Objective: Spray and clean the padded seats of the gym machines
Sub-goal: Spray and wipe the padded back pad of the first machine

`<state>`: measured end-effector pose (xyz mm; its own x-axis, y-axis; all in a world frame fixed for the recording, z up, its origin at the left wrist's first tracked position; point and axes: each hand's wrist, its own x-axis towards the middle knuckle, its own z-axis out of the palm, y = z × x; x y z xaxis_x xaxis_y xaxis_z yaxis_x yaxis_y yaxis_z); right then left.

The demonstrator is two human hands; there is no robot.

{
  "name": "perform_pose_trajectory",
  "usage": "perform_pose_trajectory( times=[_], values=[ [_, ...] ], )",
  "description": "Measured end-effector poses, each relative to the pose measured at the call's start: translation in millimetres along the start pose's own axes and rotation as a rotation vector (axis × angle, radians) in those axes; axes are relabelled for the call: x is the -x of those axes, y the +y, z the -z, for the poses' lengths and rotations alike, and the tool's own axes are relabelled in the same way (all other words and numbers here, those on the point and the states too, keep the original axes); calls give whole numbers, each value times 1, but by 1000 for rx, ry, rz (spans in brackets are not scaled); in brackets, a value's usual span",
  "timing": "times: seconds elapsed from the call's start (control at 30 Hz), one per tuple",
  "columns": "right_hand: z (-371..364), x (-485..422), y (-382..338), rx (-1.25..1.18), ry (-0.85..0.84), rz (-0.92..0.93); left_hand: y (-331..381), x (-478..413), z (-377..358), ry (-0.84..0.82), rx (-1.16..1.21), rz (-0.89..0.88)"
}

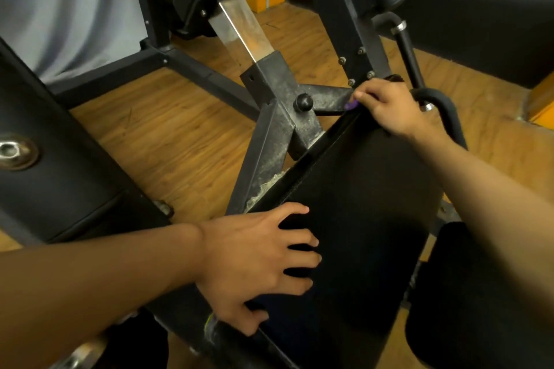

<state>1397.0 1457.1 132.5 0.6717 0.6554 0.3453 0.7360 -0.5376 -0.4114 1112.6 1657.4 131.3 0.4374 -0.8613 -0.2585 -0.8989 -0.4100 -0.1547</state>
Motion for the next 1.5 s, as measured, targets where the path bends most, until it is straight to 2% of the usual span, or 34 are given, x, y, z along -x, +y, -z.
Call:
perform_pose_trajectory(
  times=[0.23,0.4,0.6,0.7,0.8,0.9,1.0,1.07,1.2,1.37,1.5],
  values=[
    [-36,58,-87,-165,8,82,1,0,1,-8,-6,-4],
    [-60,106,-132,-327,111,147,3,-2,0,-11,-20,-10],
    [-78,116,-111,-128,246,178,3,-2,-3,3,-4,-13],
    [-70,93,-80,-143,370,29,2,-2,-5,3,-6,-8],
    [-68,81,-66,-183,407,-62,1,-2,-8,4,-8,4],
    [-73,84,-81,-247,495,-148,2,-2,-7,-17,44,27],
    [-74,99,-107,-241,577,-349,7,-2,-5,-60,68,46],
    [-59,110,-124,-226,550,-524,6,-3,10,-149,110,43],
    [-23,151,-162,-225,397,-794,23,-8,47,-220,138,177],
    [73,225,-230,-208,159,-1105,54,-13,145,43,322,391],
    [166,283,-295,-249,20,-1385,74,-7,236,73,428,535]
  ],
)
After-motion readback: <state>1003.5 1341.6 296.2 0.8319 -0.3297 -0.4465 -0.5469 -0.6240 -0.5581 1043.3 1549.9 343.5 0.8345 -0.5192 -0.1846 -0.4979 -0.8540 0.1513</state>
